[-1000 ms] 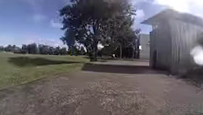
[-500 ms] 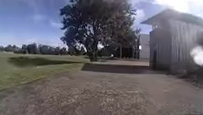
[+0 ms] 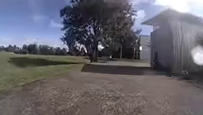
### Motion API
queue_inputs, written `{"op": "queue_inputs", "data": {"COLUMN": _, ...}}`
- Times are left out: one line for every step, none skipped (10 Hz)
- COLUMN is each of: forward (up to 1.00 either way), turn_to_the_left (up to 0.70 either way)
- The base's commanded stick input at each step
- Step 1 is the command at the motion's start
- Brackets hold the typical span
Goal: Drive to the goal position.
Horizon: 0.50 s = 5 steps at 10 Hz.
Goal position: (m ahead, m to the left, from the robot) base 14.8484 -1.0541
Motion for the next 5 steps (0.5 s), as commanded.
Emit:
{"op": "queue_inputs", "data": {"forward": 1.0, "turn_to_the_left": -0.32}}
{"op": "queue_inputs", "data": {"forward": 1.0, "turn_to_the_left": -0.4}}
{"op": "queue_inputs", "data": {"forward": 1.0, "turn_to_the_left": -0.4}}
{"op": "queue_inputs", "data": {"forward": 1.0, "turn_to_the_left": -0.4}}
{"op": "queue_inputs", "data": {"forward": 1.0, "turn_to_the_left": -0.4}}
